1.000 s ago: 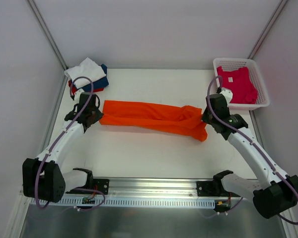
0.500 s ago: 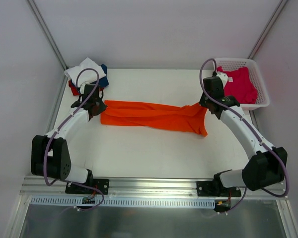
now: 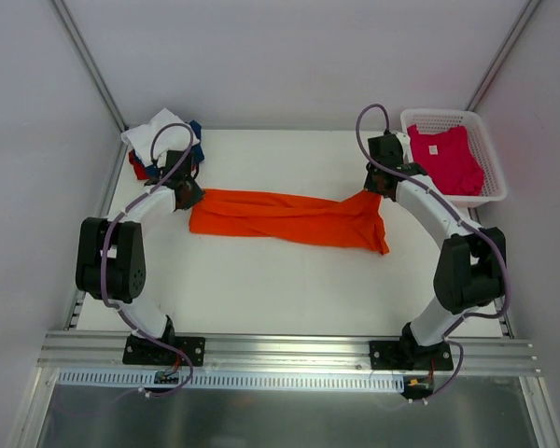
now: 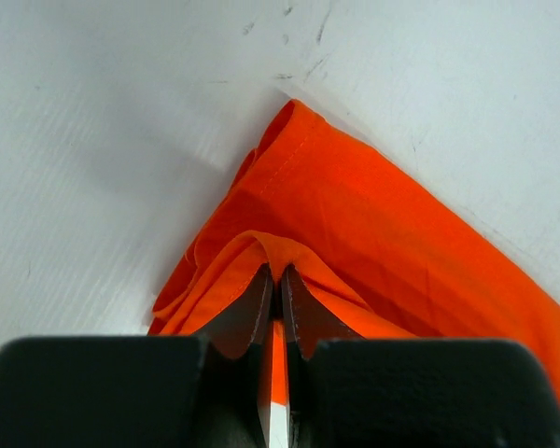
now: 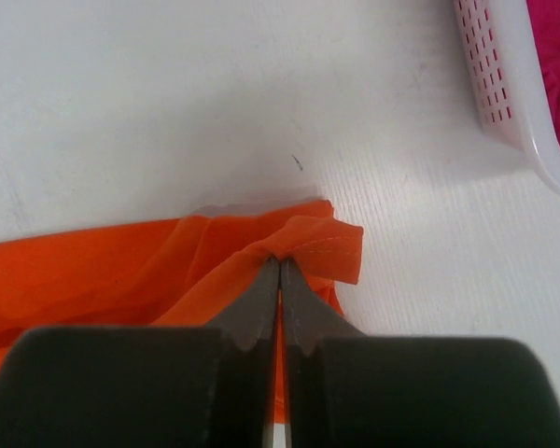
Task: Fold and stack the t-shirts
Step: Fold the tshirt
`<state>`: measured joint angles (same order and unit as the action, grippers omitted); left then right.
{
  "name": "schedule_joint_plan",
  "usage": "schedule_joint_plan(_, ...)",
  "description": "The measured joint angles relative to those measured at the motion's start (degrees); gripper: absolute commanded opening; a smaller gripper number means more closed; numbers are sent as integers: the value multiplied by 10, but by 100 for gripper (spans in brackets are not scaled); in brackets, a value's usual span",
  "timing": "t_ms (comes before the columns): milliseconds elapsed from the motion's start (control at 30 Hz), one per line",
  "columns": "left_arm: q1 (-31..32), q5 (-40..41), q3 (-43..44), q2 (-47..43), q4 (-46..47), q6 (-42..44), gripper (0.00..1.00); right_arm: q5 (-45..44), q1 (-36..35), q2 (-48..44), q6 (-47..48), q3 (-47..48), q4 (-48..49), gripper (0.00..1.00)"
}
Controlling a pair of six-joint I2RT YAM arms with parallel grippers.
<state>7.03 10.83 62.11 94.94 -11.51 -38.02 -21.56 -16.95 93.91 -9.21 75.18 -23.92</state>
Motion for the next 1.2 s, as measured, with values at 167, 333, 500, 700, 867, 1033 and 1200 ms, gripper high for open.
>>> schedule_joint_plan(167, -16, -1, 8, 26, 13, 0, 0, 0, 6, 31, 5, 21, 8, 0)
schedule_joint_plan(333, -34, -3, 19, 51, 23, 0, 0, 2, 9, 54, 8, 42, 18, 0)
schedule_joint_plan(500, -40, -7, 41, 84, 27, 0, 0, 6, 10, 82, 12, 63, 23, 0)
schedule_joint_plan(700, -41, -20, 77, 129, 29, 3, 28, 12, 10, 115, 15, 84, 28, 0)
schedule_joint_plan(867, -42, -30, 94, 145, 31, 10, 72, 15, 10, 137, 20, 99, 32, 0)
schedule_joint_plan(1033, -42, -32, 99, 145, 35, 12, 78, 20, 10, 147, 22, 108, 32, 0)
schedule_joint_plan(1200, -42, -33, 95, 136, 36, 12, 78, 26, 10, 149, 24, 114, 35, 0)
